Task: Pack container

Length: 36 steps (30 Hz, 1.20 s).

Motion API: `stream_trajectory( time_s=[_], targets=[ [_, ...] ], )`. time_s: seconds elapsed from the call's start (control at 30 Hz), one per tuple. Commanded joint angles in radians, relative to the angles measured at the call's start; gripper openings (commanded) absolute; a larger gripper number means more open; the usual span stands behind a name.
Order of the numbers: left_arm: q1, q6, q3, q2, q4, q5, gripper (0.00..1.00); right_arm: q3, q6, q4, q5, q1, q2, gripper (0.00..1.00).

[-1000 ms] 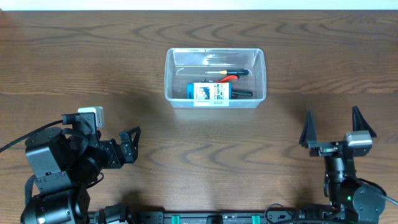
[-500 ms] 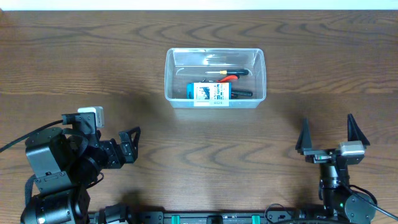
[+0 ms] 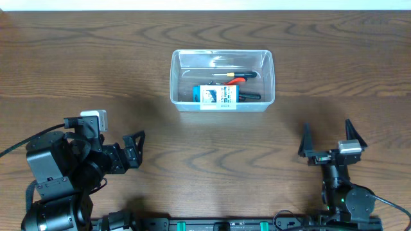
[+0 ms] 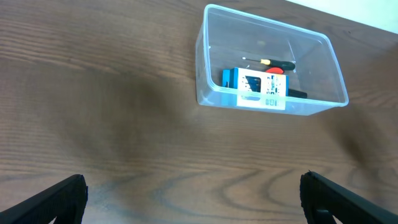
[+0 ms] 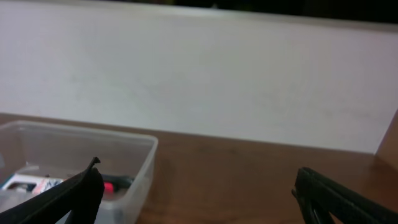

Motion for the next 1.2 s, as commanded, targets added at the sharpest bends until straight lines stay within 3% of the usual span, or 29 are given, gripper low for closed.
stream_trajectory(
  time_s=[0.0, 0.33, 1.17],
  targets=[
    [0.002, -0.005, -0.002, 0.001, 0.001, 0.014, 0.98, -0.032, -0.013, 0.006, 0.003, 0.012, -0.01, 0.99],
    [0.002, -0.005, -0.002, 0.001, 0.001, 0.014, 0.98, -0.045, -0.032, -0.139, 0.007, 0.045, -0.01, 0.99],
    [0.002, -0.005, -0.002, 0.001, 0.001, 0.014, 0.98, -0.045, -0.031, -0.141, 0.022, 0.077, -0.009, 0.99]
  ],
)
